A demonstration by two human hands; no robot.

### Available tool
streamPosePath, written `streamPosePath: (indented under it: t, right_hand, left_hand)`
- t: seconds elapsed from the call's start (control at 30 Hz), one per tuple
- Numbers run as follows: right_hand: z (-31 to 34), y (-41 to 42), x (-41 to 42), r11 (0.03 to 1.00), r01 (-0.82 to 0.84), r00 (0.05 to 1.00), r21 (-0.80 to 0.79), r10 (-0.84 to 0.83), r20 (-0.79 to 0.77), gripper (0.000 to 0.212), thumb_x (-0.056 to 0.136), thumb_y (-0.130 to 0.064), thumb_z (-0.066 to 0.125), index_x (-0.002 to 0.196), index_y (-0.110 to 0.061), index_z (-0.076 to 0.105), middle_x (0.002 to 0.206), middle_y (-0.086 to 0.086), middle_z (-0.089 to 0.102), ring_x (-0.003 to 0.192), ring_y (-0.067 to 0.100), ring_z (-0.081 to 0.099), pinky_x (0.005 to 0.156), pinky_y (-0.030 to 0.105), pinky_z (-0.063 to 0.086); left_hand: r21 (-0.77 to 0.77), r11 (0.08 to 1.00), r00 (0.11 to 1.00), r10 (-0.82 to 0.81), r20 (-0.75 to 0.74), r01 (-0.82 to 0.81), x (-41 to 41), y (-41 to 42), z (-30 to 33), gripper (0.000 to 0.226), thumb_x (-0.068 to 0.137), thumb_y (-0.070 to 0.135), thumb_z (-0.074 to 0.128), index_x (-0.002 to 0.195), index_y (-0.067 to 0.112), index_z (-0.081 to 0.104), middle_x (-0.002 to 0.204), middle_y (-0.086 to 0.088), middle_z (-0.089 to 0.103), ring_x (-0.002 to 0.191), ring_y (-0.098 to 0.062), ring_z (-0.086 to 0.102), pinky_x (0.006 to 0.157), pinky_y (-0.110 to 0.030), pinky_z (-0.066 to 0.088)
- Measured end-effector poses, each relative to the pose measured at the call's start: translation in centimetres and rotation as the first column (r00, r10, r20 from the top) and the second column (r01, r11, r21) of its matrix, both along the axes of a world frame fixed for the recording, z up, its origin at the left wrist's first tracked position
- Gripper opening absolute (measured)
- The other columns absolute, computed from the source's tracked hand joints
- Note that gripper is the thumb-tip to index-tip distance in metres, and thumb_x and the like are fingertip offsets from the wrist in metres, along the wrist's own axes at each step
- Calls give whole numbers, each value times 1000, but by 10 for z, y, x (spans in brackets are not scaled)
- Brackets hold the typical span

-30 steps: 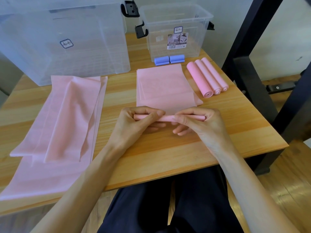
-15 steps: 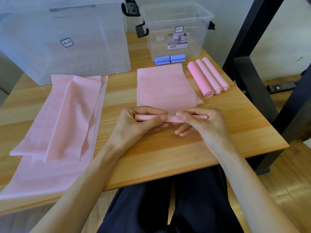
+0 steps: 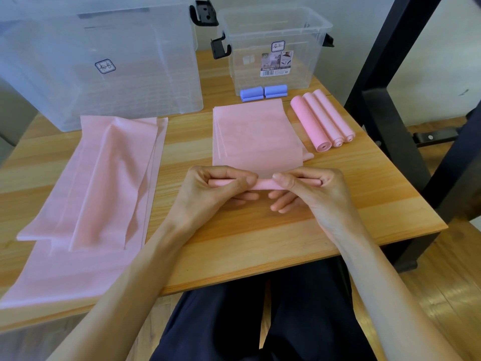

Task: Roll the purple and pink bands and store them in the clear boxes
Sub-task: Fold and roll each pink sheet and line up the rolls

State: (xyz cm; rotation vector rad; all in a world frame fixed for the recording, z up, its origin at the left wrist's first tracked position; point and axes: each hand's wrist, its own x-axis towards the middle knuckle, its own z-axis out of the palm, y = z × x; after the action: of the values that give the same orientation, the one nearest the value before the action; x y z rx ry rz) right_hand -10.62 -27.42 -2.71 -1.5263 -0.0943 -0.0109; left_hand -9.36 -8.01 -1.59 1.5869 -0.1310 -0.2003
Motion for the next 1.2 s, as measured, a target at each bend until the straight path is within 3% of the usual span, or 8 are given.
streamPosePath:
  t: [0.23, 0.47, 0.67, 0.87, 1.03, 1.2]
  right_hand:
    - [-2, -1, 0, 1000, -19, 999, -9, 19, 27, 14, 79, -7, 76, 93, -3, 75, 74, 12, 75, 65, 27, 73, 58, 28, 60]
    - [0, 1, 0, 1000, 12, 1000, -7, -12, -3, 14, 83, -17, 73, 91, -6, 76, 75, 14, 75, 59, 27, 71, 53, 28, 59]
    - [-1, 0, 1, 1000, 11, 1000, 8, -11, 10, 13, 81, -10, 75, 92, -4, 76, 77, 15, 75, 62, 28, 73, 55, 29, 60]
    - [0, 0, 0, 1000, 7, 1000, -4, -7, 2, 15, 82, -18, 73, 89, -4, 76, 76, 15, 75, 59, 28, 71, 53, 29, 59]
    - [0, 0, 0, 999, -38, 999, -4, 38, 7, 16, 78, -12, 76, 92, -4, 75, 79, 14, 76, 64, 28, 73, 57, 28, 60]
    - [-1, 0, -1, 1000, 14, 1000, -3, -14, -11, 17, 81, -23, 73, 88, -8, 76, 73, 15, 74, 55, 28, 70, 51, 29, 58]
  left_hand:
    - [44, 999, 1000, 23, -4, -23, 2, 0, -2, 19, 83, 23, 70, 93, 9, 76, 85, -9, 77, 79, -21, 76, 72, -28, 62]
    - [5, 1000, 999, 26, 18, -26, 0, 0, -2, 10, 84, 12, 71, 92, 9, 76, 86, -7, 78, 80, -21, 76, 73, -26, 61]
    - [7, 999, 999, 42, -14, -41, 2, -1, -1, 19, 83, 24, 69, 95, 11, 76, 87, -7, 78, 81, -19, 76, 72, -23, 60]
    - [-11, 1000, 1000, 20, 24, -20, 1, 0, -1, 11, 84, 12, 71, 94, 8, 76, 87, -8, 78, 81, -20, 76, 72, -23, 60]
    - [35, 999, 1000, 22, -10, -21, 1, 0, -1, 13, 88, 18, 68, 93, 9, 76, 84, -7, 77, 81, -19, 76, 73, -25, 61]
    - [21, 1000, 1000, -7, 4, 7, 1, 0, 0, 13, 85, 18, 68, 93, 11, 76, 89, -4, 78, 83, -19, 75, 74, -24, 60]
